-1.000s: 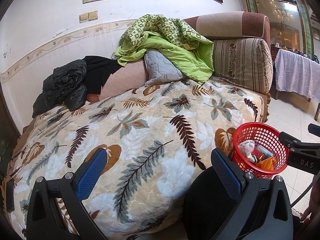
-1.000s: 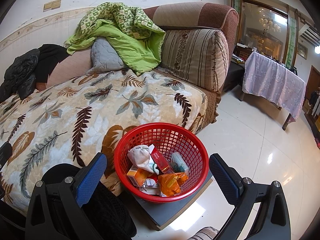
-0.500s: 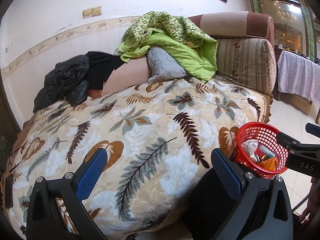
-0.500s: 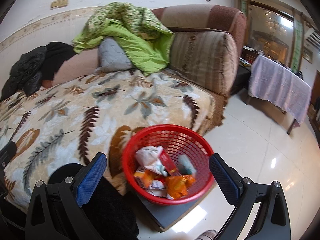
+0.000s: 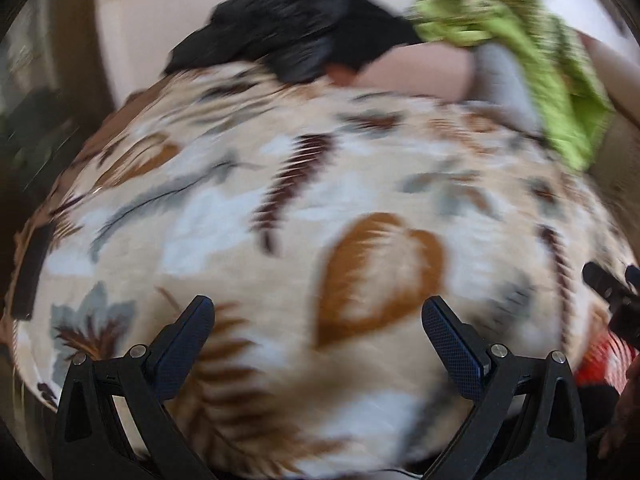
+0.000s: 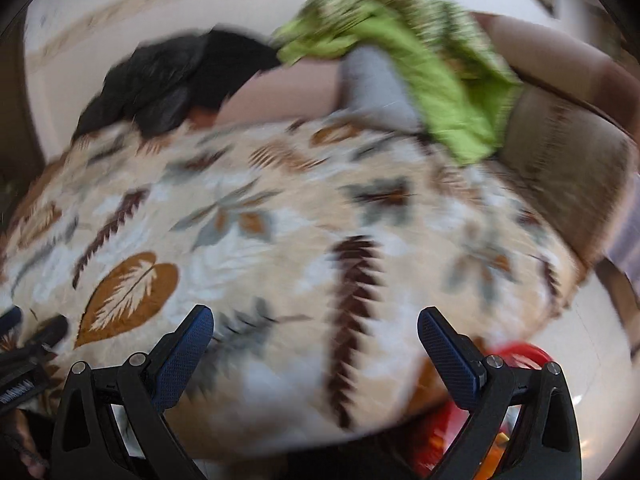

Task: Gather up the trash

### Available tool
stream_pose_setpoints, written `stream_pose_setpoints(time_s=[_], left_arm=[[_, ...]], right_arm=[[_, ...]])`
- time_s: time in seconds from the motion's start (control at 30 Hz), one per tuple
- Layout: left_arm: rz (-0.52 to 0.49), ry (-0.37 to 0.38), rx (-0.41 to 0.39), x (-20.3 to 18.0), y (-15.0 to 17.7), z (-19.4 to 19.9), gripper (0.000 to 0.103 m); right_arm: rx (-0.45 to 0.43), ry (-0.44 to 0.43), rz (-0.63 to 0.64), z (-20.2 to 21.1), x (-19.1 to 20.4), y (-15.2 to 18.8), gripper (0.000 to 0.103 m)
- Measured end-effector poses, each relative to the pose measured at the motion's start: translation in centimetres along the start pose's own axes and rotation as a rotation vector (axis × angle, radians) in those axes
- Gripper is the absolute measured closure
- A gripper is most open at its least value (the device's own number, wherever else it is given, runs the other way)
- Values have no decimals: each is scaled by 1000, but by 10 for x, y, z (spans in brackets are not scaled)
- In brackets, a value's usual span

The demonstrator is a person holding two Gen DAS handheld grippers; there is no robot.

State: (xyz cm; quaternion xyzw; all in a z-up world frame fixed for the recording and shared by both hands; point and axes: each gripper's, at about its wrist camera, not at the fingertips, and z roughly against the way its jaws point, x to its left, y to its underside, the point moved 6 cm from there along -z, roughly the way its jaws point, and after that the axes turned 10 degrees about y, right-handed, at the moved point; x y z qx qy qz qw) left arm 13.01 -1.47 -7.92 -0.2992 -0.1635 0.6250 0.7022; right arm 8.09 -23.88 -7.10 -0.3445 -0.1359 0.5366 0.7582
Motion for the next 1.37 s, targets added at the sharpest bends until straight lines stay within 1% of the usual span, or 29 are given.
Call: stream_pose_setpoints(time_s=[0.07,0.13,0.17,0.2,0.23,0.27,0.3,0.33,0.37,0.4,0.43,0.47,0.53,0.6,0.73,0.83,0.93,1.37], left_arm=[[34,-21,17,19,-9,-15,0],[60,-16,42,36,-21,-37,0],[66,-30,49,44,-25,-47,0],[70,-43,46,53,-31,-61,0],[73,-57,53,59,-33,-68,0],[79,-70,76,64,-34,-77,0],[92,-50,113,68,-34,-91,0],[98,-36,131,70,-35,-99,0],[87,-55,132,71,-37,-104,0],[49,-83,109,71,-43,-107,0],[28,-89,100,70,-45,-110,0],[17,-93,98,70,-47,-116,0],[18,-94,65,72,-49,-119,0],[21,-92,54,73,-50,-121,0],[24,-88,42,72,-52,-121,0],[19,-96,38,73,-51,-120,0],[29,-84,36,72,-50,-119,0],[33,-76,32,74,-51,-119,0]], right_arm=[[78,-54,16,-39,32,-10,0],[144,-59,32,-71,57,-16,0],[182,-67,30,-90,69,-21,0],[189,-66,31,-100,78,-25,0],[168,-55,31,-107,86,-31,0],[125,-43,32,-114,96,-41,0],[109,-38,34,-117,100,-44,0],[97,-35,30,-123,105,-48,0],[99,-37,24,-130,108,-48,0],[123,-41,24,-137,111,-45,0],[150,-52,7,-142,113,-44,0],[135,-56,-32,-140,109,-44,0],[125,-48,-18,-140,111,-44,0],[106,-43,-20,-139,112,-43,0],[108,-59,-34,-140,113,-44,0],[109,-57,-31,-141,112,-44,0],[110,-57,-30,-143,112,-45,0],[110,-59,-33,-142,112,-44,0]])
